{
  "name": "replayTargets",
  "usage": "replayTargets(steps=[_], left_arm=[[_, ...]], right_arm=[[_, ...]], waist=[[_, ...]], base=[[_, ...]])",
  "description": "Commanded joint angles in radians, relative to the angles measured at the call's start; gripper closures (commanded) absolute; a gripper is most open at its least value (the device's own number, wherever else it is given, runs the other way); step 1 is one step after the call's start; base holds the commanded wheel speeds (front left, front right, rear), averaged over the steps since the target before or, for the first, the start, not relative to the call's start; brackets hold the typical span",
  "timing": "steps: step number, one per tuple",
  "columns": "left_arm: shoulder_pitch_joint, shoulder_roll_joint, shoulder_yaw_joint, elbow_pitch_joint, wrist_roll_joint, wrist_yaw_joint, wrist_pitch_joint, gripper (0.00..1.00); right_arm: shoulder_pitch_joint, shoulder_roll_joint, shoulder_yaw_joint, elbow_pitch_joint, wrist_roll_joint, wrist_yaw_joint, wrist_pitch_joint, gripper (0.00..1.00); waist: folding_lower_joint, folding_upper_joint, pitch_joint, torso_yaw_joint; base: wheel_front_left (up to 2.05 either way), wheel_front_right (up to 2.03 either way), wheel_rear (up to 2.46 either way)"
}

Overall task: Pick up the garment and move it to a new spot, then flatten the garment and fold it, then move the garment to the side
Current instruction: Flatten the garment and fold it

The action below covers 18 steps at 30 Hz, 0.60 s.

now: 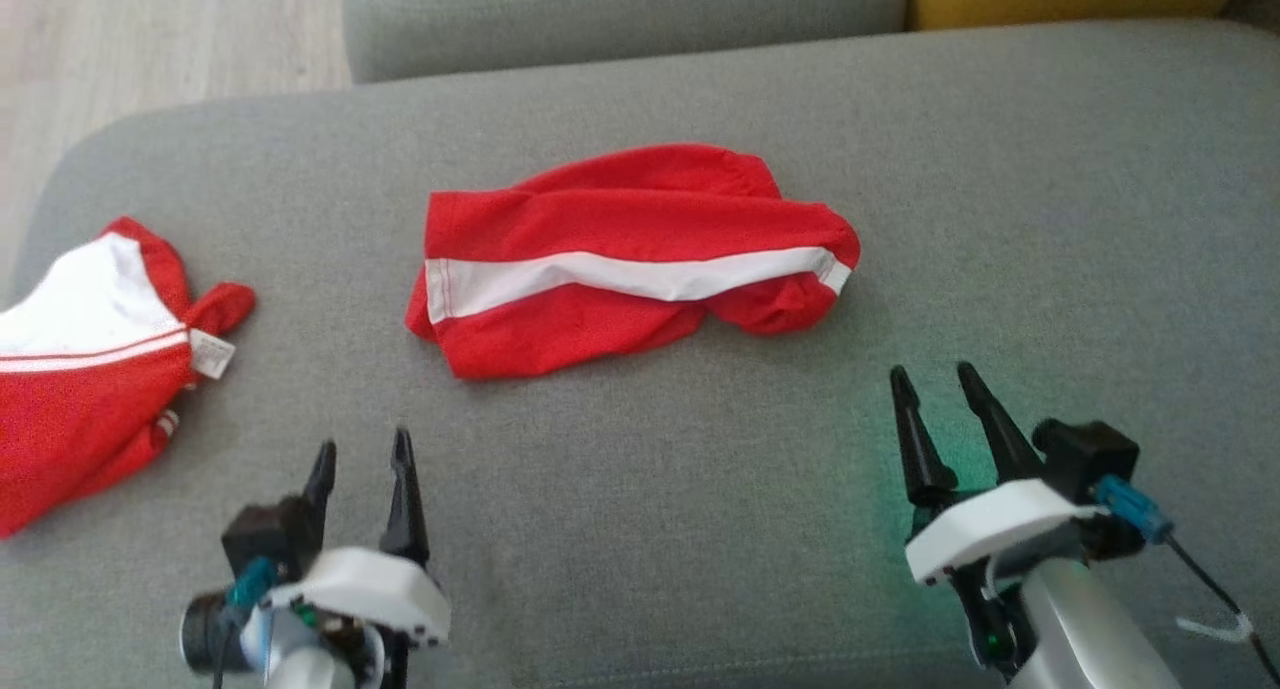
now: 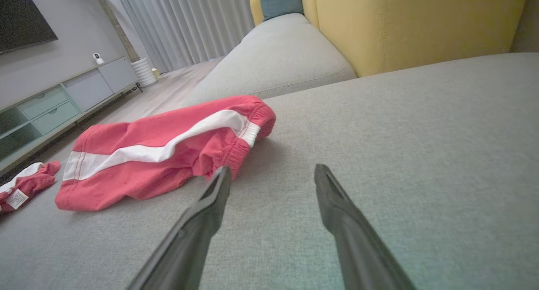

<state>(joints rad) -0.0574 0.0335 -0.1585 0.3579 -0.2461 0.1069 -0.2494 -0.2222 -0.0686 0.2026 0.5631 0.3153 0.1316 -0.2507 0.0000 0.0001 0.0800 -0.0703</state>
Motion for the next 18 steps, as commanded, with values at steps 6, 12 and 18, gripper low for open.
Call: replayTargets(steps=[6,12,18], left_arm=[[0.031,0.017,0.002,-0.043,0.002,0.015,-0.012,0.00],[0.014,0.017,-0.019,-0.044,0.004,0.014,-0.012,0.00],[-0.023,0.017,-0.033,-0.045,0.019,0.002,-0.012,0.00]], right_arm=[[0.016,0.017,-0.007,-0.024,0.006,-0.001,-0.011,0.00],[0.000,0.018,-0.007,-0.013,0.031,-0.001,-0.011,0.00],[-0.070,0.018,-0.025,0.008,0.098,-0.001,-0.011,0.00]], waist=[[0.0000,-0.0001,-0.031,0.019],[0.0000,-0.0001,-0.010,0.036],[0.0000,-0.0001,0.044,0.065]], base=[[0.00,0.00,0.00],[0.00,0.00,0.00],[0.00,0.00,0.00]])
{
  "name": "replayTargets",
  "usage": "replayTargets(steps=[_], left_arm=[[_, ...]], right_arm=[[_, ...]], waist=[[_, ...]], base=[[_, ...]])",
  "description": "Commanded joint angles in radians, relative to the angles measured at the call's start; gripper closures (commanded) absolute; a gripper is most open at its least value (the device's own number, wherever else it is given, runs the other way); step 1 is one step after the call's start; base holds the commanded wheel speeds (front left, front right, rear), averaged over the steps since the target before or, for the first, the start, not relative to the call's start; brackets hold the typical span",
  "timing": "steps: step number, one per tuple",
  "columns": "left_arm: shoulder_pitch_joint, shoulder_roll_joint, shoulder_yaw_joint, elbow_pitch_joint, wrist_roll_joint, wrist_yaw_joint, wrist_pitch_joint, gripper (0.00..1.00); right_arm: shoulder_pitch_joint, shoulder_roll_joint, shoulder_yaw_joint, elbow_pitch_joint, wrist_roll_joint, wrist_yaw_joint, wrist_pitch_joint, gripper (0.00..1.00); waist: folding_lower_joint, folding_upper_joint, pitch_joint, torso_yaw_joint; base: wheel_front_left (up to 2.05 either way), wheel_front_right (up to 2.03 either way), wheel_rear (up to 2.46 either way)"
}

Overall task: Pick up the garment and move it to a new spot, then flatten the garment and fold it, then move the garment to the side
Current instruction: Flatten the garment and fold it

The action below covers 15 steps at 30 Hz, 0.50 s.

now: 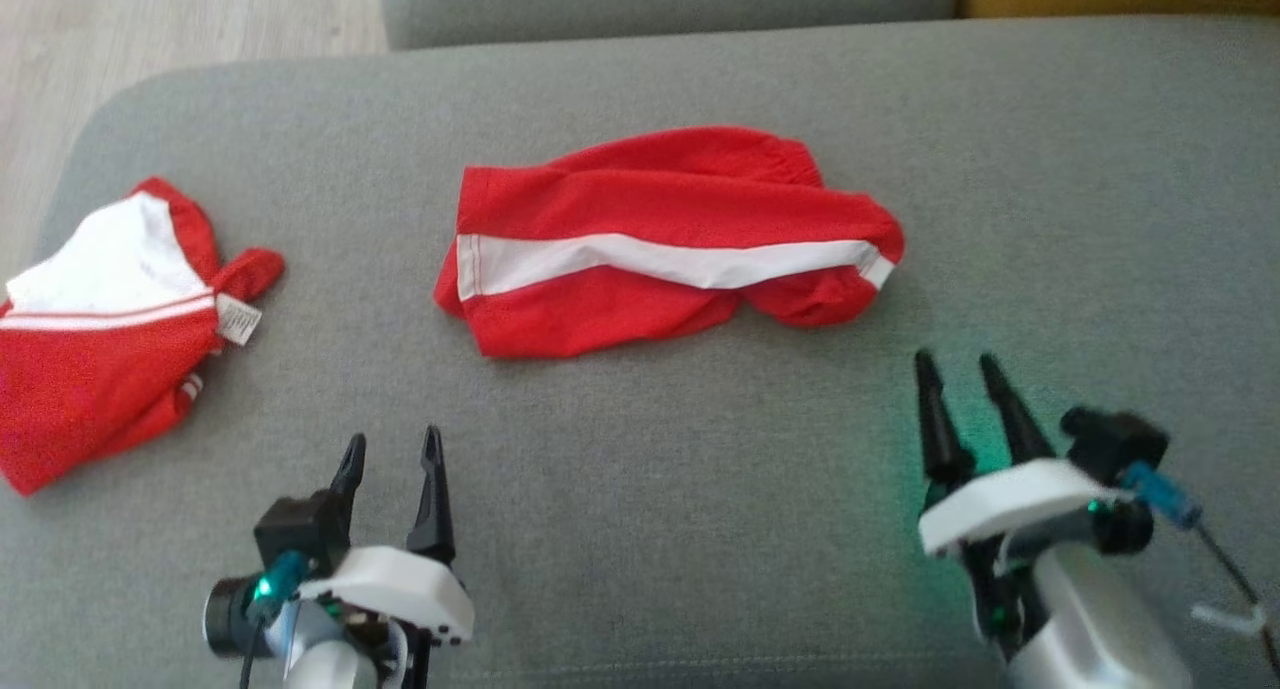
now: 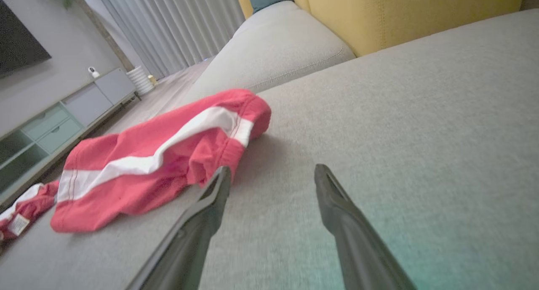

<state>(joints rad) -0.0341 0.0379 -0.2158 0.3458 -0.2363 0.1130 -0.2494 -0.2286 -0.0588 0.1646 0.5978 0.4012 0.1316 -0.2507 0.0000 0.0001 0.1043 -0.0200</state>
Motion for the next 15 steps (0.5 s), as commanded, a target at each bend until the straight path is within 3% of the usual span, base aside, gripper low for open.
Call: replayTargets(steps=[1,15], left_arm=[[-0.052,0.012,0.022,-0.033,0.012,-0.006,-0.012,0.00],[-0.090,0.012,-0.010,-0.024,0.026,-0.026,-0.012,0.00]], right_arm=[[-0.079,0.008,0.007,-0.021,0.031,-0.001,-0.011,0.00],[-0.212,0.004,0.009,0.086,0.195,-0.001,-0.011,0.00]], waist=[[0.0000,-0.0001,0.030,0.021],[0.0000,-0.0001,0.103,0.083]], base=[[0.00,0.00,0.00],[0.00,0.00,0.00]])
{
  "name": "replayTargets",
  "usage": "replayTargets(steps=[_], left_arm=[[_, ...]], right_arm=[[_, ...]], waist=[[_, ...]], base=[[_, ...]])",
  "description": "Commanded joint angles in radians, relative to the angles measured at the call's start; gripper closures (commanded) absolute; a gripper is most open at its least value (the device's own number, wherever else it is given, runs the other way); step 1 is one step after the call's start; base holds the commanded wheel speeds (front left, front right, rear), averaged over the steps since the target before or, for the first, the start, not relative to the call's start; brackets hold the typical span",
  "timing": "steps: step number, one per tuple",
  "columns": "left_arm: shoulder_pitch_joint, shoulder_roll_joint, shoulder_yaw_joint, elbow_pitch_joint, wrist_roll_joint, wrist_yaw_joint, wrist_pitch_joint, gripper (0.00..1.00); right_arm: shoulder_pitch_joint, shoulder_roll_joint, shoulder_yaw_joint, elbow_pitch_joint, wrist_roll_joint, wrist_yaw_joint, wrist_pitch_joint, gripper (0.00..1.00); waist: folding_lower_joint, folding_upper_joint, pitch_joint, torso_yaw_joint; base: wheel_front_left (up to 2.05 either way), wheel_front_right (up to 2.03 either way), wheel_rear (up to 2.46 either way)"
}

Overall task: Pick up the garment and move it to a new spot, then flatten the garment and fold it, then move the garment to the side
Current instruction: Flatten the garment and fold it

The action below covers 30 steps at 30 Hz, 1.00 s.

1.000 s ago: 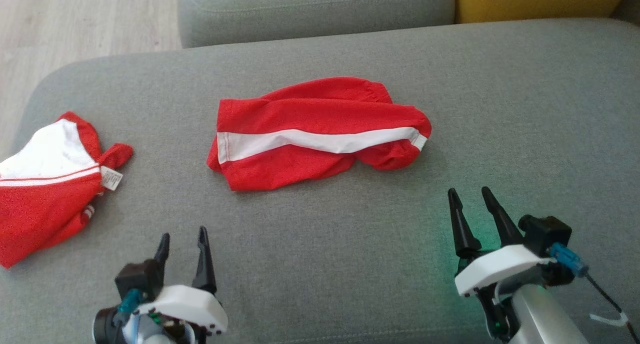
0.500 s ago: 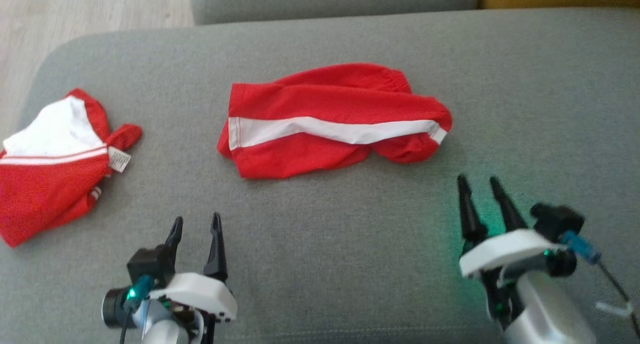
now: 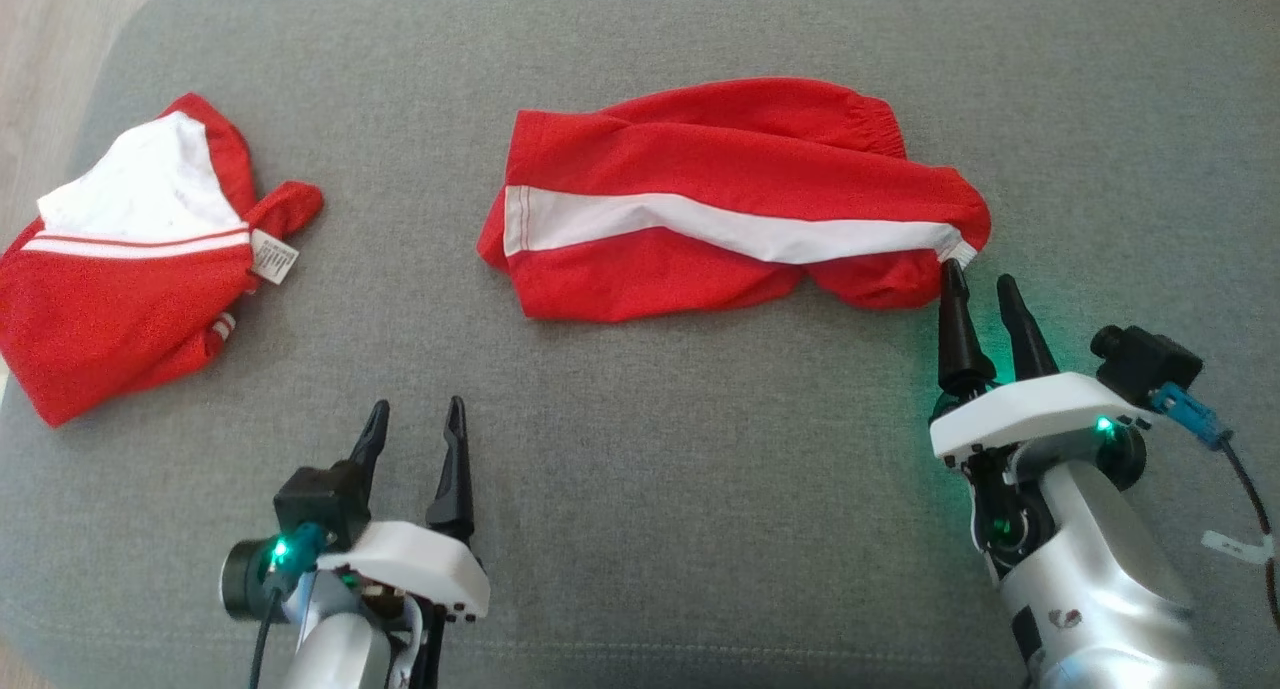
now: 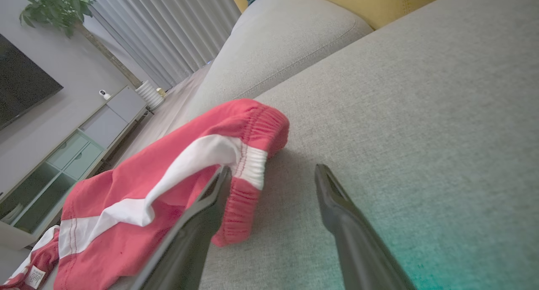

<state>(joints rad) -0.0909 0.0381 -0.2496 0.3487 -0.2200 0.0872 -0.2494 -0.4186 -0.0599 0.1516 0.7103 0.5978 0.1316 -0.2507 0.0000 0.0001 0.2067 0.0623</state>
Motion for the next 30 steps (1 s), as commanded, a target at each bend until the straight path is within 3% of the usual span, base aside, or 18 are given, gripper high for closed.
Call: replayTargets(steps=[1,10,11,12,16,18,19,21,22,30], left_arm=[[-0.034,0.012,0.022,-0.026,0.011,-0.001,-0.012,0.00],[-0.051,0.012,0.020,-0.027,0.022,-0.007,-0.012,0.00],[-0.053,0.012,0.020,-0.027,0.024,-0.009,-0.012,0.00],[-0.056,0.012,0.019,-0.026,0.025,-0.011,-0.012,0.00],[-0.061,0.012,0.015,-0.023,0.027,-0.014,-0.012,0.00],[-0.063,0.012,0.015,-0.021,0.027,-0.012,-0.012,0.00],[-0.064,0.012,0.016,-0.021,0.027,-0.011,-0.012,0.00],[-0.066,0.012,0.017,-0.021,0.026,-0.010,-0.012,0.00],[-0.067,0.012,0.020,-0.021,0.025,-0.008,-0.012,0.00],[-0.059,0.012,0.013,-0.023,0.009,-0.007,-0.012,0.00]], right_arm=[[-0.022,0.006,0.023,-0.021,0.013,-0.001,-0.011,0.01],[-0.052,-0.003,0.058,-0.024,0.069,-0.001,-0.011,0.03],[-0.056,-0.005,0.061,-0.025,0.072,-0.001,-0.011,0.05],[-0.063,-0.009,0.068,-0.027,0.079,-0.001,-0.011,0.14],[-0.077,-0.016,0.078,-0.032,0.094,-0.001,-0.011,0.20],[-0.083,-0.020,0.081,-0.034,0.099,-0.001,-0.011,0.38],[-0.085,-0.022,0.082,-0.036,0.101,-0.001,-0.011,0.56],[-0.086,-0.024,0.085,-0.041,0.105,-0.001,-0.011,0.77],[-0.081,-0.027,0.089,-0.051,0.109,-0.001,-0.011,1.00],[-0.018,-0.055,0.118,-0.164,0.073,-0.001,-0.011,1.00]], waist=[[0.0000,-0.0001,0.002,0.003],[0.0000,-0.0001,0.027,0.008],[0.0000,-0.0001,0.031,0.009],[0.0000,-0.0001,0.036,0.012],[0.0000,-0.0001,0.045,0.021],[0.0000,-0.0001,0.051,0.025],[0.0000,-0.0001,0.053,0.027],[0.0000,-0.0001,0.057,0.028],[0.0000,-0.0001,0.058,0.026],[0.0000,-0.0001,0.019,-0.028]], base=[[0.00,0.00,0.00],[0.00,0.00,0.00],[0.00,0.00,0.00],[0.00,0.00,0.00],[0.00,0.00,0.00],[0.00,0.00,0.00],[0.00,0.00,0.00],[0.00,0.00,0.00],[0.00,0.00,0.00],[0.00,0.00,0.00]])
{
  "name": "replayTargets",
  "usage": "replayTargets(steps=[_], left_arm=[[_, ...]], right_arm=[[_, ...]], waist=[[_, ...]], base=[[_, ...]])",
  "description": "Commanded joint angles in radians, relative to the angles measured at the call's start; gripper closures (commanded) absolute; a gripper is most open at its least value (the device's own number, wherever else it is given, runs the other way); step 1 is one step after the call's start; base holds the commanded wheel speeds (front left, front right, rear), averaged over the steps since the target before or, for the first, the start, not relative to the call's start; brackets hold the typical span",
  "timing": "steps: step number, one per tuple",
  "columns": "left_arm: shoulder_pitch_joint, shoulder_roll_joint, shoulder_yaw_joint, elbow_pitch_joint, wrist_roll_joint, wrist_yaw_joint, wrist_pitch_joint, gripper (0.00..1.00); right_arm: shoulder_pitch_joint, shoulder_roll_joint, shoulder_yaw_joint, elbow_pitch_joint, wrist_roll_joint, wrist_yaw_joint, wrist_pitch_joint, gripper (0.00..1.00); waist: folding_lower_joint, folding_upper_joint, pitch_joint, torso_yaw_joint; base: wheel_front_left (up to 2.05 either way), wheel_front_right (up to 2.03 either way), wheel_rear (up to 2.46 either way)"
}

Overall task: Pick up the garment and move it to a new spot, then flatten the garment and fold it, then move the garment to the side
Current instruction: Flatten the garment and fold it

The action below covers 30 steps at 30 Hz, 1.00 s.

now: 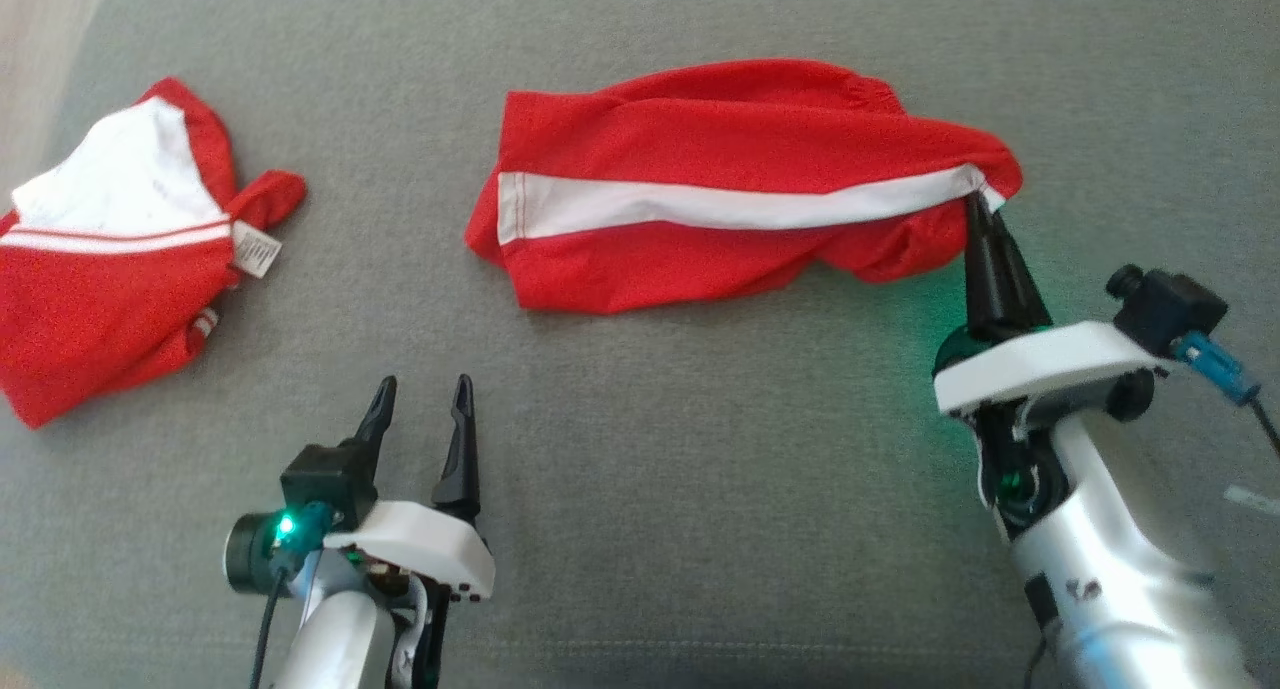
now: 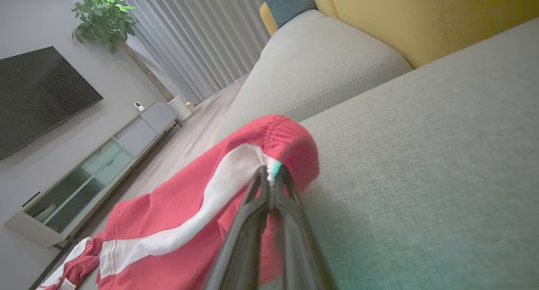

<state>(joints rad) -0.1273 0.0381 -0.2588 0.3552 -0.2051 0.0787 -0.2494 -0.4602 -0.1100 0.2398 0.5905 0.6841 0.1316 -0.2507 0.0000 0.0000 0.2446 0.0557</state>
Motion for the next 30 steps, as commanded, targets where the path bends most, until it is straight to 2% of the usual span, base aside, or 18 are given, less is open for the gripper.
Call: replayTargets(steps=[1,8,14,19,24,30], left_arm=[[-0.022,0.012,0.020,-0.031,-0.009,0.001,-0.012,0.00],[-0.023,0.012,0.000,-0.036,-0.034,-0.004,-0.012,0.00],[-0.026,0.012,-0.019,-0.031,-0.074,-0.015,-0.012,0.00],[-0.057,0.012,-0.041,-0.012,-0.138,-0.058,-0.012,0.00],[-0.153,0.012,-0.041,0.056,-0.180,-0.109,-0.012,0.00],[-0.290,0.012,-0.027,0.165,-0.188,-0.144,-0.012,0.00]], right_arm=[[0.038,-0.013,0.041,-0.062,-0.020,-0.001,-0.011,1.00],[0.132,-0.083,0.121,-0.137,-0.005,-0.001,-0.011,1.00],[0.198,-0.157,0.221,-0.122,0.022,-0.001,-0.011,1.00],[0.224,-0.193,0.270,-0.084,0.041,-0.001,-0.011,1.00],[0.202,-0.180,0.285,-0.070,0.045,-0.001,-0.011,1.00],[0.155,-0.141,0.297,-0.077,0.038,-0.001,-0.011,1.00]], waist=[[0.0000,0.0000,-0.027,-0.030],[0.0000,0.0000,-0.069,-0.084],[0.0000,0.0000,-0.083,-0.124],[0.0000,0.0000,-0.066,-0.141],[0.0000,0.0000,-0.033,-0.158],[0.0000,0.0000,0.014,-0.172]], base=[[0.00,0.00,0.00],[0.00,0.00,0.00],[0.00,0.00,0.00],[0.00,0.00,0.00],[0.00,0.00,0.00],[0.00,0.00,0.00]])
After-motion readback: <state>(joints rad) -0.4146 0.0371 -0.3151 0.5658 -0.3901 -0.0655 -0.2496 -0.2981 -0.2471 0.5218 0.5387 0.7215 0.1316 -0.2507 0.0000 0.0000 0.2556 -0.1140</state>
